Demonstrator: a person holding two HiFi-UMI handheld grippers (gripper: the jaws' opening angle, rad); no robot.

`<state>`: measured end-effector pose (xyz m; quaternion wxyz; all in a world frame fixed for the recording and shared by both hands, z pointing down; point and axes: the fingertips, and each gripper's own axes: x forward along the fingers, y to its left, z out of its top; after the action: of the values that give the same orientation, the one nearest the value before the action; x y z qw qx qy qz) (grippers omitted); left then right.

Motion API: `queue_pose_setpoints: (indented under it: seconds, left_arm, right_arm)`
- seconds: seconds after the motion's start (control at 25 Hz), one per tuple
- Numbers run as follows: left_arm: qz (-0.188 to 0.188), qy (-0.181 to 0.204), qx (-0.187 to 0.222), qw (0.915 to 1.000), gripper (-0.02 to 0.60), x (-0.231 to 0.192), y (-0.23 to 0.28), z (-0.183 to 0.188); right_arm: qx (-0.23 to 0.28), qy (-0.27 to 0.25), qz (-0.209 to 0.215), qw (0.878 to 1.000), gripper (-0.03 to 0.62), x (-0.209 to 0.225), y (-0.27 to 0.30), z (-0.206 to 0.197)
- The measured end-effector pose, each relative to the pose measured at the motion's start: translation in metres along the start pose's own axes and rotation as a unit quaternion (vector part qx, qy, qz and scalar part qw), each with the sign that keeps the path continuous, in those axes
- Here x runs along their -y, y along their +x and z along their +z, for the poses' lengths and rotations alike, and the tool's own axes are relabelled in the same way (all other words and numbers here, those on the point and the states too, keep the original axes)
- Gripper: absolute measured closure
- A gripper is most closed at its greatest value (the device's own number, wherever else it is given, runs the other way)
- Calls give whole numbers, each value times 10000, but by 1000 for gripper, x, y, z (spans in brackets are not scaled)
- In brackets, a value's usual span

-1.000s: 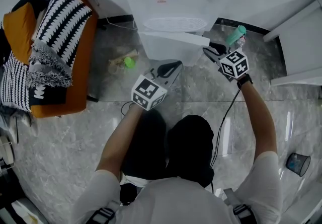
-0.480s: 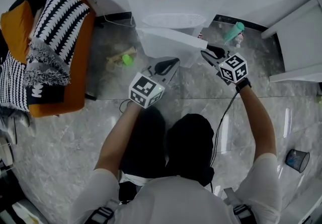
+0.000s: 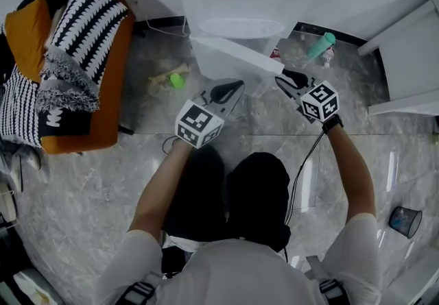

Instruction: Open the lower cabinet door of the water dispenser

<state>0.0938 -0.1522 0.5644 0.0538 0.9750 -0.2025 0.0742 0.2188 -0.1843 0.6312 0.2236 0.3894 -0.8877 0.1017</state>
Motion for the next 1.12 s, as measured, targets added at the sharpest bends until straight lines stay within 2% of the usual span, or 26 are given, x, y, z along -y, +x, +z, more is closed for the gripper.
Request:
queue_pose_setpoints:
  seconds: [0.28,0.72,0.76,0.8,0.84,1.12]
  left_arm:
    - [54,6,-8,10000,568,-3,-7,-1]
    - [71,8,5,10000,568,-1,-11,1]
    - [70,5,2,10000,568,0,-12,1]
    - [69,6,0,10000,568,1,-12,1]
    - [70,10,1,10000,568,1,-12,2]
    - [167,-3,36,9999,568,-2,-17,3]
  right_arm:
    - [123,44,-48,9999,464,-10,-2,0]
    - [88,-122,282,9995,484,-39,-8,-2]
    - [100,-163,286,9994,488,-41,-9,-2]
    - [120,-221,284,9993,573,-43,-9,-1]
    - [131,-291,292,9991,586,-45,-10,0]
    - [248,-373,454,9980,585,-61,-10,1]
